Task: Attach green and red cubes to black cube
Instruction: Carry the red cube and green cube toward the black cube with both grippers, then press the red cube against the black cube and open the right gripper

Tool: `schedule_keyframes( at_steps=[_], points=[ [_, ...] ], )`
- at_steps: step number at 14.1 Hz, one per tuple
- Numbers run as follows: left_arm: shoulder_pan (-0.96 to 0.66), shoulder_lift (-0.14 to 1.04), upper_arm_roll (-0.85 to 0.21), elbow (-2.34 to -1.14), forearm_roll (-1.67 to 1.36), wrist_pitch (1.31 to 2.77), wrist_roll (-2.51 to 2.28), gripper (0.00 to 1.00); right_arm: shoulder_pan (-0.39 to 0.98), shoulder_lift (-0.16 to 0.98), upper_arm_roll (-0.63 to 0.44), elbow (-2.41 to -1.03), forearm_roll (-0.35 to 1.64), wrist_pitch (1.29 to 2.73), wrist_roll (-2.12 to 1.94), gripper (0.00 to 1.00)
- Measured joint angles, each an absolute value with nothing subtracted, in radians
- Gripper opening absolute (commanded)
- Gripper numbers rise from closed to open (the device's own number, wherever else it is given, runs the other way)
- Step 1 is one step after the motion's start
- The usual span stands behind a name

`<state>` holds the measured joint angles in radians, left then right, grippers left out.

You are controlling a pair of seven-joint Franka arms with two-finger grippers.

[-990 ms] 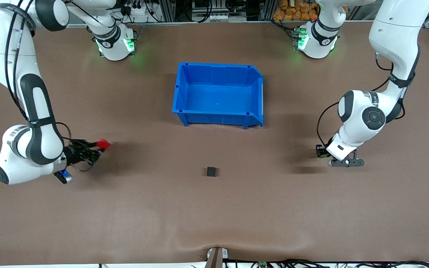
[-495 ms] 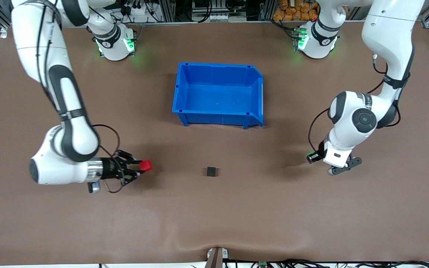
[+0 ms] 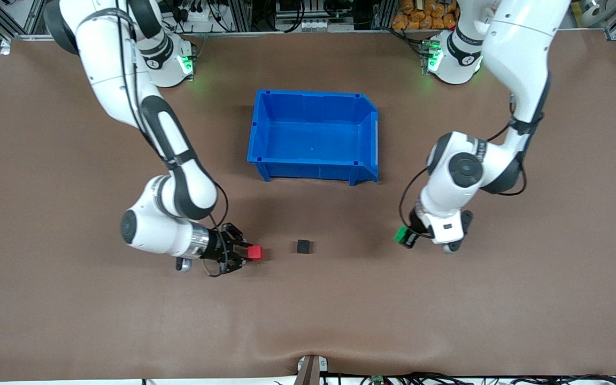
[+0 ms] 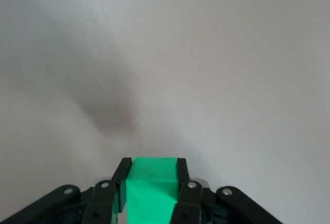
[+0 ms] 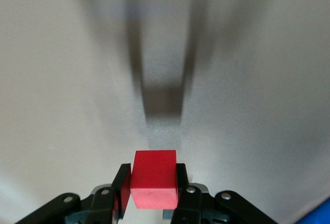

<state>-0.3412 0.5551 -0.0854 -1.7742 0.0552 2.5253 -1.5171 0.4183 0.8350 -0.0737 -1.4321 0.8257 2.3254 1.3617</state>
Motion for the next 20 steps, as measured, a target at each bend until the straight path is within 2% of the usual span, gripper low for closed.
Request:
schedule_keyframes(
  at_steps=[7,12,13,14,20],
  points=[
    [-0.464,0.769,-0.085,-1.526,0.053,2.521,-2.089,0.0,0.529,0.879,-0.074,-1.432,0.838,2.451,1.487,0.0],
    [-0.477,0.864,-0.084,-1.364,-0.003,2.397,-2.141,0.0,0.581,0.893,-0.07,-1.426,0.84,2.515,1.544,0.0],
    [-0.484,0.874,-0.084,-1.354,-0.004,2.391,-2.148,0.0,0.583,0.895,-0.067,-1.423,0.84,2.522,1.556,0.4],
    [-0.491,0.882,-0.084,-1.349,-0.004,2.387,-2.155,0.0,0.584,0.896,-0.065,-1.42,0.84,2.527,1.569,0.99],
    [-0.526,0.912,-0.087,-1.331,-0.007,2.299,-2.162,0.0,0.566,0.896,-0.073,-1.393,0.837,2.533,1.584,1.0]
  ],
)
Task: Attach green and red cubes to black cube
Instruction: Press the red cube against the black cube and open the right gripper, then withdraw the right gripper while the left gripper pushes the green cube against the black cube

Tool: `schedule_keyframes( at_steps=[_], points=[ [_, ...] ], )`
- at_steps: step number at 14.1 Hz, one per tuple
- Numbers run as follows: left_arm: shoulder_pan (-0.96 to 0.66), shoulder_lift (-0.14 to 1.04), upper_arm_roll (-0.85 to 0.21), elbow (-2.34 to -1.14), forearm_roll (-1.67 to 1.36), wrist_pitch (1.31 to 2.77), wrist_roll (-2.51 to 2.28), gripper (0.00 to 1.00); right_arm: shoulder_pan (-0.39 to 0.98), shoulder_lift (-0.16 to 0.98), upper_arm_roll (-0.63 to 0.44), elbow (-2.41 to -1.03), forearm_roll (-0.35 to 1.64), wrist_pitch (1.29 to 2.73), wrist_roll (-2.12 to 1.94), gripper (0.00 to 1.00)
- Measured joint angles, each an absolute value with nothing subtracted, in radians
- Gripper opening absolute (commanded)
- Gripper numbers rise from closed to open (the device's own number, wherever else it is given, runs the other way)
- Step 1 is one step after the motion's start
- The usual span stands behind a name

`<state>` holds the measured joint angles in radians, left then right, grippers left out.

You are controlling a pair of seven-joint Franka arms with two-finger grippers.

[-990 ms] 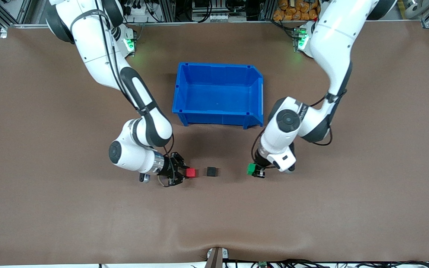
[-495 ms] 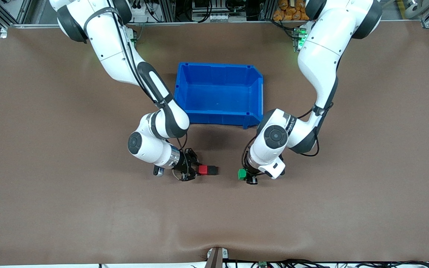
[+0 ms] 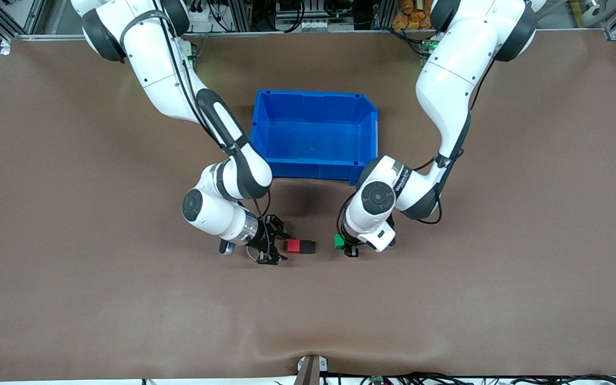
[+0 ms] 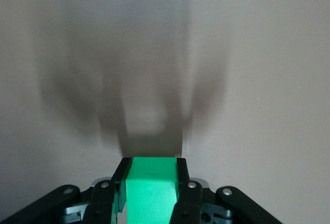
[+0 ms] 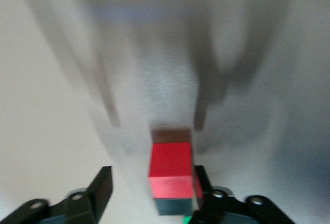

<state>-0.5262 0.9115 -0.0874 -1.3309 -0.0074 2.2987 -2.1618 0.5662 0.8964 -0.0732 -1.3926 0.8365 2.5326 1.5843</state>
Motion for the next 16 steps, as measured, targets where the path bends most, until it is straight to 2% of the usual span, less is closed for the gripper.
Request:
schedule_keyframes(
  at_steps=[2,4,8,10,13,16],
  points=[
    [-0.541,0.919,-0.087,-1.31,-0.008,2.28,-2.162,0.0,0.554,0.892,-0.079,-1.383,0.821,2.516,1.583,1.0],
    [-0.553,0.936,-0.085,-1.275,-0.008,2.278,-2.162,0.0,0.522,0.87,-0.084,-1.37,0.77,2.403,1.581,1.0],
    [-0.605,0.975,-0.045,-1.227,-0.008,2.319,-2.179,0.0,0.359,0.79,-0.09,-1.34,0.703,1.939,1.307,1.0],
    [-0.626,0.983,-0.025,-1.218,-0.008,2.334,-2.185,0.0,0.246,0.777,-0.091,-1.311,0.702,1.766,1.139,1.0],
    [-0.629,0.988,-0.019,-1.213,-0.008,2.35,-2.186,0.0,0.1,0.774,-0.093,-1.219,0.632,1.596,0.978,1.0],
    [-0.629,0.994,-0.015,-1.211,-0.008,2.376,-2.186,0.0,0.035,0.765,-0.097,-1.092,0.48,1.534,0.846,1.0]
  ],
)
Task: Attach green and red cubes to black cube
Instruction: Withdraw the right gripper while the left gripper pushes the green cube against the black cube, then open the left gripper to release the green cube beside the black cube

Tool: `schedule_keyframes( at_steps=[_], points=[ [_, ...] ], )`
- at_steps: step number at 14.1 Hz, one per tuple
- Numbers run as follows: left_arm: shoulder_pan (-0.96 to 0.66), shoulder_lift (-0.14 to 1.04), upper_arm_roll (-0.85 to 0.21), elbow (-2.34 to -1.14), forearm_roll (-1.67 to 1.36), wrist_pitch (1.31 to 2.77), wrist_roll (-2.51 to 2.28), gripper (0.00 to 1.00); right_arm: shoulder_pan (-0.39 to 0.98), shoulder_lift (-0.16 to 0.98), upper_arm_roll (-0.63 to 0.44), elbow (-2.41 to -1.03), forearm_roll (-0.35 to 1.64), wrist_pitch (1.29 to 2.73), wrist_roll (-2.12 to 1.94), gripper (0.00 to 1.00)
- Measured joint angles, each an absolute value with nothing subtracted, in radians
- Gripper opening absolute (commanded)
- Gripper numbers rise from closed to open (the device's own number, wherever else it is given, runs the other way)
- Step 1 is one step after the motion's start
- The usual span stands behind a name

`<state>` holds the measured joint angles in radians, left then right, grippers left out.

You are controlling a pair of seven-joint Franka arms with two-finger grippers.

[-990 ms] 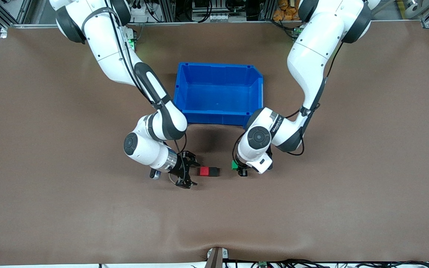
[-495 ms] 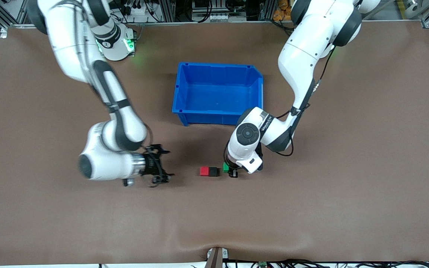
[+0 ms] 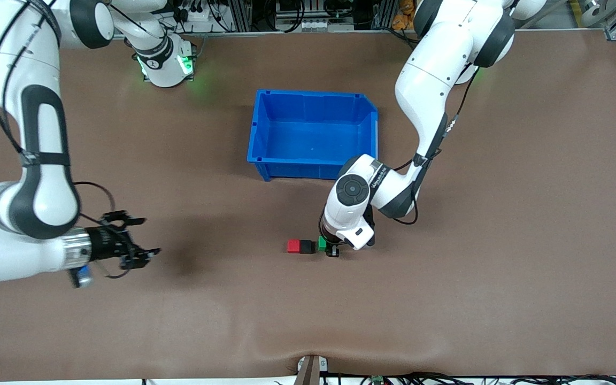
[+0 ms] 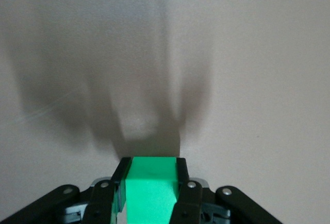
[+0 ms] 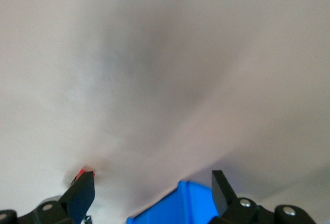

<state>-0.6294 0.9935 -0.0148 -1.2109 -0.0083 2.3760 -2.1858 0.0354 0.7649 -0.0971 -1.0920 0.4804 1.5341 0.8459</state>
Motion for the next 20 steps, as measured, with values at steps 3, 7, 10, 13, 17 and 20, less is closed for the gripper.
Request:
schedule_keyframes(
  at_steps=[3,7,10,13,17,20],
  points=[
    [-0.63,0.999,-0.011,-1.208,-0.008,2.403,-2.186,0.0,0.001,0.721,-0.119,-1.021,0.399,1.492,0.589,1.0],
    [-0.632,1.006,-0.003,-1.207,-0.008,2.435,-2.186,0.0,-0.035,0.575,-0.143,-0.999,0.311,1.399,0.407,1.0],
    [-0.637,1.011,0.0,-1.203,-0.008,2.45,-2.186,0.0,-0.028,0.438,-0.137,-0.997,0.281,1.289,0.304,1.0],
    [-0.652,1.017,0.007,-1.198,-0.008,2.469,-2.186,0.0,-0.021,0.312,-0.132,-1.055,0.157,1.243,0.005,1.0],
    [-0.658,1.022,0.011,-1.194,-0.008,2.475,-2.186,0.0,-0.017,0.107,-0.129,-1.373,0.096,1.401,-0.079,1.0],
    [-0.659,1.023,0.012,-1.192,-0.008,2.476,-2.186,0.16,-0.015,0.004,-0.118,-1.549,0.046,1.451,-0.083,1.0]
  ],
)
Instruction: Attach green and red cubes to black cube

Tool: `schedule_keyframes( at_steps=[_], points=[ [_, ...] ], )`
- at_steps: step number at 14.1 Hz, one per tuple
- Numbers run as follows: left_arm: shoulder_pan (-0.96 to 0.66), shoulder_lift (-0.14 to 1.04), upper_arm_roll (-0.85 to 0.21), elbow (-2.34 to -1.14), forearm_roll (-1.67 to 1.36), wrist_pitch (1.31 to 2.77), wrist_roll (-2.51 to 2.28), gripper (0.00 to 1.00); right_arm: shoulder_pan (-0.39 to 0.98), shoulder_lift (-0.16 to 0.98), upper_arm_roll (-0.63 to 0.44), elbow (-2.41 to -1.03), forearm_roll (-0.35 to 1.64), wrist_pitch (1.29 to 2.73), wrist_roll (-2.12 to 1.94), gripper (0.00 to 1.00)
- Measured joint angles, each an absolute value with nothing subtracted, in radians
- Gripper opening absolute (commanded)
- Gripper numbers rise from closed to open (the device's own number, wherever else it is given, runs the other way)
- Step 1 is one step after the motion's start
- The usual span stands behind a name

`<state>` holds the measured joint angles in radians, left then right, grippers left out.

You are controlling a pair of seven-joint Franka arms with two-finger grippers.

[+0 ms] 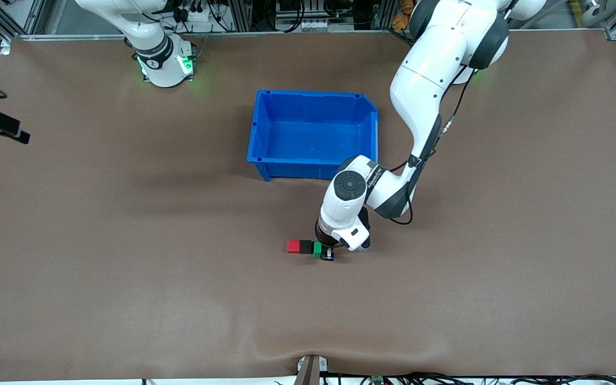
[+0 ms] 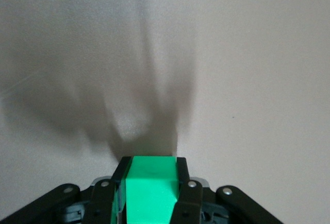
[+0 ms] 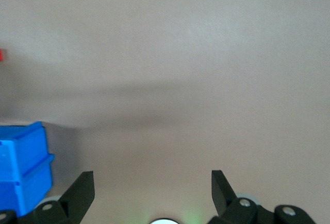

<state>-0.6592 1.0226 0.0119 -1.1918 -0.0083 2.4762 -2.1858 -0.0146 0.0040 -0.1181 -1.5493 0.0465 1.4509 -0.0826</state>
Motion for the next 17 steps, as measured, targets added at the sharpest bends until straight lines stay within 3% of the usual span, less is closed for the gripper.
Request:
schedule_keyframes(
  at_steps=[1,2,3,6,10,13,17],
  points=[
    [-0.661,1.023,0.012,-1.192,-0.008,2.477,-2.186,0.32,-0.015,-0.005,-0.117,-1.566,0.038,1.459,-0.083,1.0],
    [-0.665,1.023,0.012,-1.191,-0.008,2.478,-2.186,0.59,-0.014,-0.007,-0.115,-1.563,0.034,1.467,-0.083,1.0],
    [-0.67,1.024,0.013,-1.191,-0.008,2.479,-2.186,1.0,-0.014,-0.007,-0.113,-1.542,0.029,1.478,-0.083,1.0],
    [-0.686,1.041,0.013,-1.189,-0.008,2.49,-2.186,1.0,-0.014,0.005,-0.113,-1.429,0.022,1.471,-0.082,1.0],
    [-0.685,1.043,0.022,-1.178,-0.008,2.49,-2.186,1.0,-0.007,0.017,-0.108,-1.41,0.022,1.409,-0.022,1.0],
    [-0.685,1.019,0.044,-1.154,0.052,2.421,-2.181,1.0,-0.004,0.019,-0.108,-1.432,0.022,1.408,-0.006,1.0],
    [-0.669,0.91,0.055,-1.146,0.099,2.311,-2.099,1.0,-0.004,-0.065,-0.111,-1.565,0.022,1.499,-0.005,1.0]
  ],
)
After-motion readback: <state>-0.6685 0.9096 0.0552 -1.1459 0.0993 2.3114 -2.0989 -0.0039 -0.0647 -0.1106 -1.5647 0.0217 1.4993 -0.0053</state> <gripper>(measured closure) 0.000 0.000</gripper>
